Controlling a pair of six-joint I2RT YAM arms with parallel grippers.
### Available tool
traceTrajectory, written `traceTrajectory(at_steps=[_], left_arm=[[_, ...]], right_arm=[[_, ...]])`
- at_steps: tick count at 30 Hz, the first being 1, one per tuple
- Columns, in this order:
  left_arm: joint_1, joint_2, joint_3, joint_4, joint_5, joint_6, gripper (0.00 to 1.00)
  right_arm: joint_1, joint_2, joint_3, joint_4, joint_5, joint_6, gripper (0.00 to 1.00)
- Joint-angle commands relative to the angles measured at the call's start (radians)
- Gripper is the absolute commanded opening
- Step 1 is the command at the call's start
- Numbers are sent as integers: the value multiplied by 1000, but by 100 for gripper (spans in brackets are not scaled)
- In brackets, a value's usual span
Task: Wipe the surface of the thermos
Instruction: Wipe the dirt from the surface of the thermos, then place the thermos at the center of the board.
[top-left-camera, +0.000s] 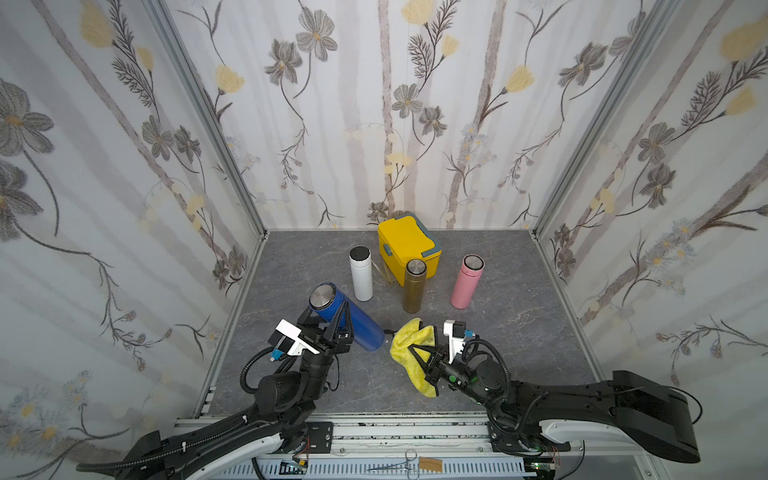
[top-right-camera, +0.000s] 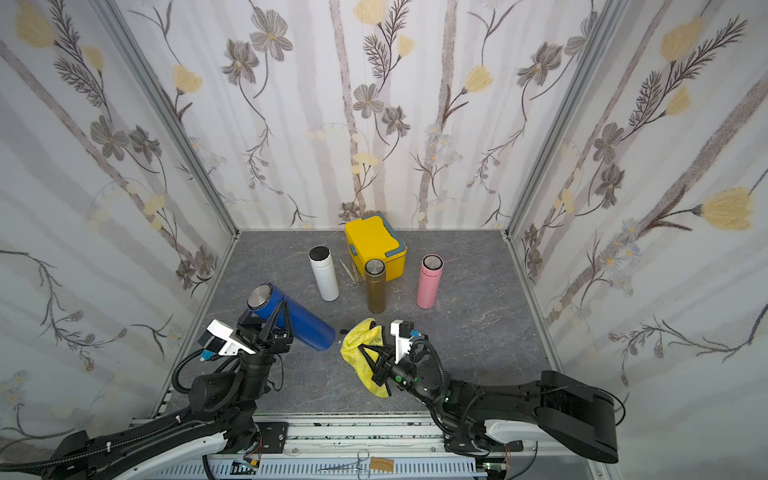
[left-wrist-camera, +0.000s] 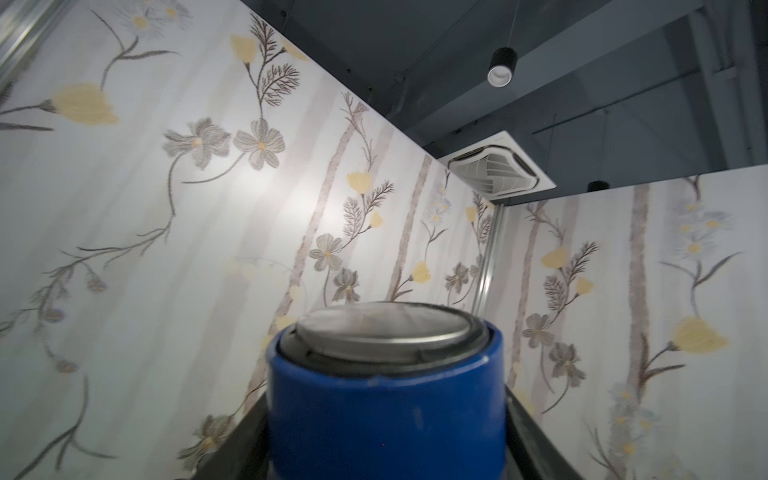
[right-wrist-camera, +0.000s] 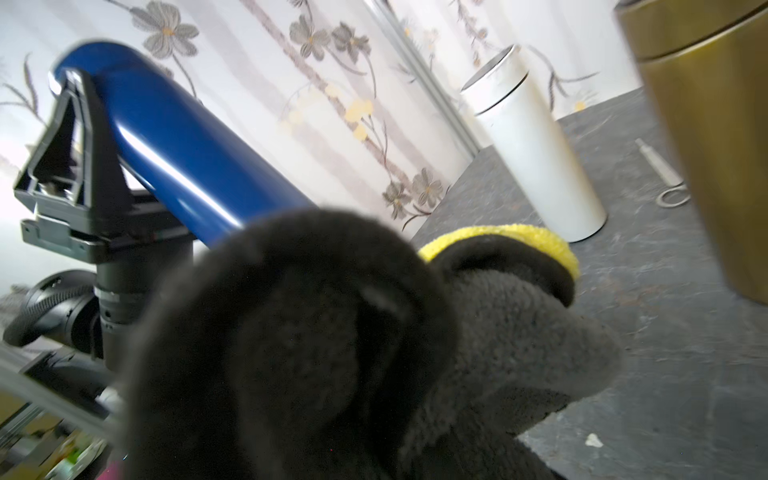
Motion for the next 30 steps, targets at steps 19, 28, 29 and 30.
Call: traceTrajectory(at_steps=[19,28,29,30], left_arm=[[536,551,132,187,-143,-7,0],[620,1061,349,510,-122,115,0],[626,1111,385,510,-119,126,0],[633,1161,418,509,-109,123,0]], right_arm=[[-17,-278,-73,-607,294,-24,0],[-21,-157,-73,-529,282,-33,0],[-21,-148,-73,-524,281,-34,0],[-21,-138,-74,-520,282,-34,0]])
